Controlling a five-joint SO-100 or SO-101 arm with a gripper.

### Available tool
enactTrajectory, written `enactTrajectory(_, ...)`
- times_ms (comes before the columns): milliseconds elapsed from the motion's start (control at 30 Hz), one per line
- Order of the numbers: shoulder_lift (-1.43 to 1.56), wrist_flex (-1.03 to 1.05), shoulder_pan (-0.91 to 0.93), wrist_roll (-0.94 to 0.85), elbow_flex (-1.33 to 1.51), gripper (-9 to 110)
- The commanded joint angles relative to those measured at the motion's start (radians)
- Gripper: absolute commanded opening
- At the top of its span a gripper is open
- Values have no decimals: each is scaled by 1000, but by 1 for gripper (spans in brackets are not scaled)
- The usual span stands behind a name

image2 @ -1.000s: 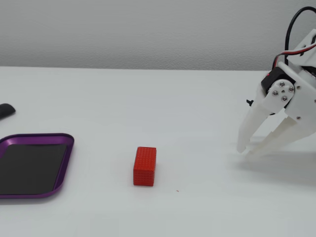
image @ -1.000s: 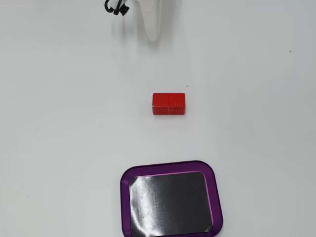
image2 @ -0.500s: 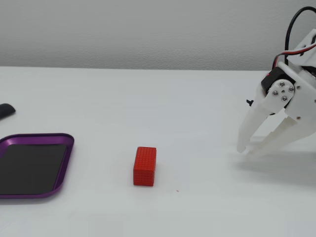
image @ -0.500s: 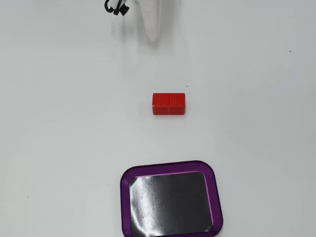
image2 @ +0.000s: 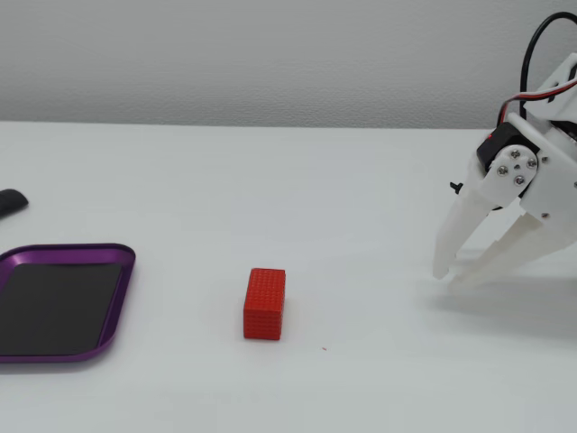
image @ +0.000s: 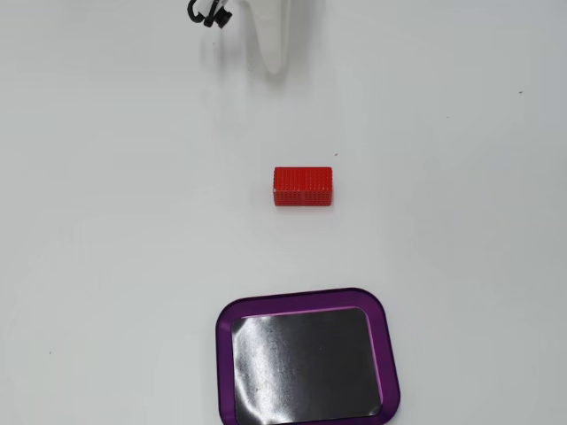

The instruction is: Pick up the cube and place it in the box.

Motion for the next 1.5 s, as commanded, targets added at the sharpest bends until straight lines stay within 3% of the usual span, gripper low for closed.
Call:
enactTrajectory(0,106,3,8,-5,6,0)
enactTrajectory(1000,106,-32,6,-2,15,0)
enactTrajectory(1267,89,-301,110,-11,-78,1)
enactTrajectory(1467,-121,-316,21,-97,-305,4)
